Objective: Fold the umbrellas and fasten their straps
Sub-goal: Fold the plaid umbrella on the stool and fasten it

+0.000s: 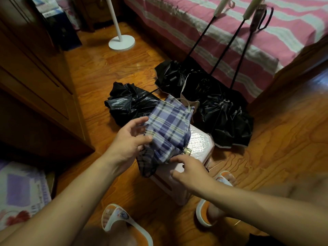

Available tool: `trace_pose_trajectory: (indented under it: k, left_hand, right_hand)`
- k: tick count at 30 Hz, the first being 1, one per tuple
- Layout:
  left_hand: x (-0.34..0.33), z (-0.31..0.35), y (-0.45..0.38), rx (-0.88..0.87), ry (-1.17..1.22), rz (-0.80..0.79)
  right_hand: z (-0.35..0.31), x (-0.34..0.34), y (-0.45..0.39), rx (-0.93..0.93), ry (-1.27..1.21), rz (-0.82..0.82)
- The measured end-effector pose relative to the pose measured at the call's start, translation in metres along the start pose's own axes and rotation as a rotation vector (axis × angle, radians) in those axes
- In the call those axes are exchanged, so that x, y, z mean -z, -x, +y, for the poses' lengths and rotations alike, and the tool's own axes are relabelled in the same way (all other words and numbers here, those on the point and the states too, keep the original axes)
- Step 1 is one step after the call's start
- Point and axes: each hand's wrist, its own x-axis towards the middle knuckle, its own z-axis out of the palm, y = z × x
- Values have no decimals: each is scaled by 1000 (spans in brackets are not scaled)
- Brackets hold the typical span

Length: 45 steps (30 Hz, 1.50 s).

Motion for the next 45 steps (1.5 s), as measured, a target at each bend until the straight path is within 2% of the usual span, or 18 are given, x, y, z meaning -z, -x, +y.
trace_pose_trajectory:
  k: [2, 5, 7, 10, 13, 15, 17, 20, 25, 31, 34, 39, 45]
  left_hand:
    - [-4, 3, 4, -36, -17, -44]
    - [-7, 6, 4, -73, -26, -92]
    - [-7, 9, 3, -117, -76, -118]
    - [-8, 12, 5, -188, -208, -142]
    - [-4, 12, 5, -253, -460, -166]
    - [-2, 8, 4, -276, -673, -114]
    - [-3, 3, 3, -291, -782, 23]
    - [1, 2, 3, -273, -665, 164]
    - [11, 13, 1, -265, -301, 188]
    - [11, 15, 3, -306, -391, 51]
    - [10, 17, 4, -372, -377, 66]
    - [12, 19, 1, -352, -325, 48]
    - [12, 21, -2, -353, -306, 70]
  right_hand:
    - [1, -4, -1, 24, 76, 0]
    - [0, -5, -5, 81, 26, 83]
    - [-3, -3, -10, 121, -136, 157]
    - [-16, 5, -14, 80, -480, 225]
    - [-22, 8, -15, 56, -531, 279]
    - [-23, 6, -13, 55, -520, 296]
    - [-23, 8, -12, 35, -582, 316]
    - [-20, 13, -13, 12, -639, 368]
    - [-19, 16, -14, -54, -723, 403]
    - [-18, 13, -7, -25, -750, 378]
    - [-19, 9, 1, 55, -636, 307]
    - [-22, 13, 4, 209, -256, 362]
    - [-20, 24, -18, 290, -62, 588]
